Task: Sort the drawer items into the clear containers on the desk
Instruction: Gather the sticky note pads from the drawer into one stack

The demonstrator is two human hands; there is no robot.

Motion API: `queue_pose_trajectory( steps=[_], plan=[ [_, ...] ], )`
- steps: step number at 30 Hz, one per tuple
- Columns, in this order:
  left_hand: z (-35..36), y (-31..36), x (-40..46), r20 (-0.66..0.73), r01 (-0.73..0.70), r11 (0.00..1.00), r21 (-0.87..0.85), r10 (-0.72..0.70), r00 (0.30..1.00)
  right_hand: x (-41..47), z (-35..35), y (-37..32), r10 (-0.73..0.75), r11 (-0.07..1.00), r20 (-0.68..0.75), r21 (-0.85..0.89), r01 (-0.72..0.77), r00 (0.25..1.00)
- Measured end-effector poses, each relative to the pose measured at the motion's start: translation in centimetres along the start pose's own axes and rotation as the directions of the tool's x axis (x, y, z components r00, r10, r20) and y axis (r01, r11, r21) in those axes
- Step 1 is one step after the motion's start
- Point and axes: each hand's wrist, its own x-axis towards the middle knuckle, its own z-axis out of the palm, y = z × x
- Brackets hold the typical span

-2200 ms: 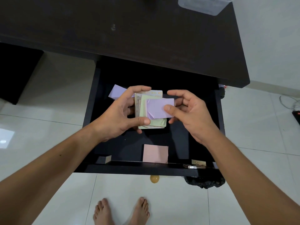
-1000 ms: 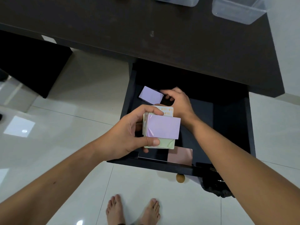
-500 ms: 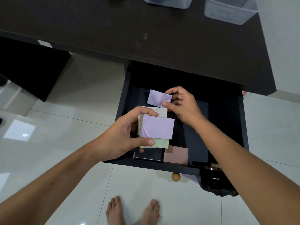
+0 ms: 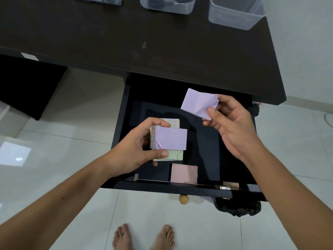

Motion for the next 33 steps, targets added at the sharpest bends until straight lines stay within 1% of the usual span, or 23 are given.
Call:
queue_pose_trajectory(
  steps=[3, 6, 11, 16, 25, 28, 30, 31, 33],
  plan=[
    [0.6, -0.3, 1.2, -0.006, -0.020, 1.000, -0.005, 0.020, 1.000, -1.3, -0.7, -1.2, 0.030, 0.999, 0.046, 0.026, -0.031, 0.999],
    [1.1, -0.4, 2.2, -0.017, -0.064, 0.998, -0.025, 0.064, 0.998, -2.0, -0.8, -0.9, 0.059, 0.998, 0.065, -0.039, -0.057, 0.996],
    [1.4, 0.0, 3.4, -0.019, -0.116, 0.990, -0.080, 0.115, 0.993, -2.1, -0.2, 0.5, 0.030, 0.982, 0.055, -0.186, -0.019, 0.998],
    [1.3, 0.4, 4.0, 0.013, -0.192, 0.979, -0.074, 0.194, 0.981, -1.9, 1.1, 1.1, 0.012, 0.978, 0.057, -0.210, 0.000, 0.998],
    [1.0, -0.4, 4.3, -0.018, -0.167, 0.982, -0.093, 0.166, 0.986, -1.7, 1.3, 1.7, 0.013, 0.975, 0.074, -0.220, 0.004, 0.997],
    [0.8, -0.3, 4.1, -0.042, -0.146, 0.986, -0.085, 0.143, 0.989, -2.4, 0.2, 2.2, 0.054, 0.972, 0.052, -0.232, -0.041, 0.997],
    [0.5, -0.3, 4.1, -0.063, -0.155, 0.983, -0.096, 0.149, 0.987, -2.9, -0.8, 2.8, 0.131, 0.946, 0.058, -0.307, -0.107, 0.990],
    [0.4, -0.3, 4.0, -0.076, -0.157, 0.983, -0.099, 0.150, 0.986, -3.1, -1.3, 3.1, 0.188, 0.908, 0.090, -0.396, -0.137, 0.978],
    [0.1, -0.3, 4.0, -0.095, -0.153, 0.984, -0.094, 0.144, 0.985, -3.4, -2.1, 3.8, 0.341, 0.766, 0.197, -0.626, -0.150, 0.919]
  ],
)
